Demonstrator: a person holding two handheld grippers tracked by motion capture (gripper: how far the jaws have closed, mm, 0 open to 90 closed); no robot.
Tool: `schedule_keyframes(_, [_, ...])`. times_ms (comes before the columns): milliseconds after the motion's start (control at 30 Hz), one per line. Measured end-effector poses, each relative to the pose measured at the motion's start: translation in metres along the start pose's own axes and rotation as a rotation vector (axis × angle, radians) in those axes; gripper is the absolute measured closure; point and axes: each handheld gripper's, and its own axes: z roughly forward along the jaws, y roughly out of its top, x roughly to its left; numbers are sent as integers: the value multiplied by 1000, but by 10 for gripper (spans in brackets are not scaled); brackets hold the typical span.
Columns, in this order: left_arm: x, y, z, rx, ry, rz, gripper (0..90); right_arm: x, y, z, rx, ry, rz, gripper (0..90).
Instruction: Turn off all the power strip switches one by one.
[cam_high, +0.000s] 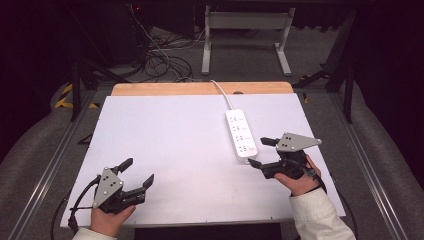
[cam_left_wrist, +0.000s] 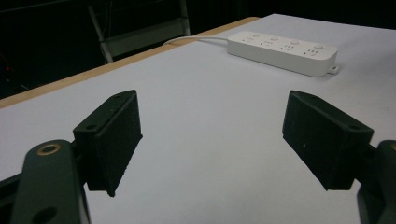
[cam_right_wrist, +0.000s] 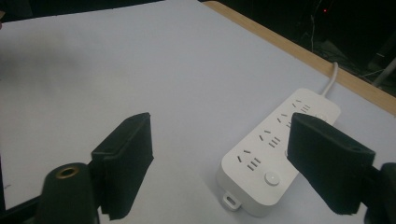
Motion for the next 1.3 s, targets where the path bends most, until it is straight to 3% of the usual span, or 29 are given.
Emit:
schedule_keyframes(167, [0,0,0,-1,1,-2,199,-9,5,2,44,23,34,304])
schedule_keyframes(300, [1,0,0,3,-2,-1,199,-15,6,0,39,20,69,323])
schedule_keyframes(400, [1,0,0,4,-3,0,198,-15,7,-3,23,22,64,377])
schedule_keyframes(533, [0,0,0,3,-1,-1,198,-14,8,-3,12,-17,42,446])
schedule_keyframes(567, [1,0,0,3,-1,0,197,-17,10,-3,16,-38,43,521])
schedule_keyframes(633, [0,0,0,1,2,1,198,-20,12,-1,43,-45,38,578])
schedule_keyframes(700, [1,0,1,2,1,2,198,-24,15,1,81,-32,45,661])
schedule_keyframes(733, [1,0,1,2,1,2,198,-24,15,1,81,-32,45,661])
schedule_keyframes(767, [1,0,1,1,3,3,198,-27,19,3,107,-19,32,753])
schedule_keyframes(900, [1,0,1,4,3,5,198,-32,23,9,136,-3,32,894])
schedule_keyframes(1300, [1,-1,2,4,4,-4,198,-50,23,31,231,2,80,900])
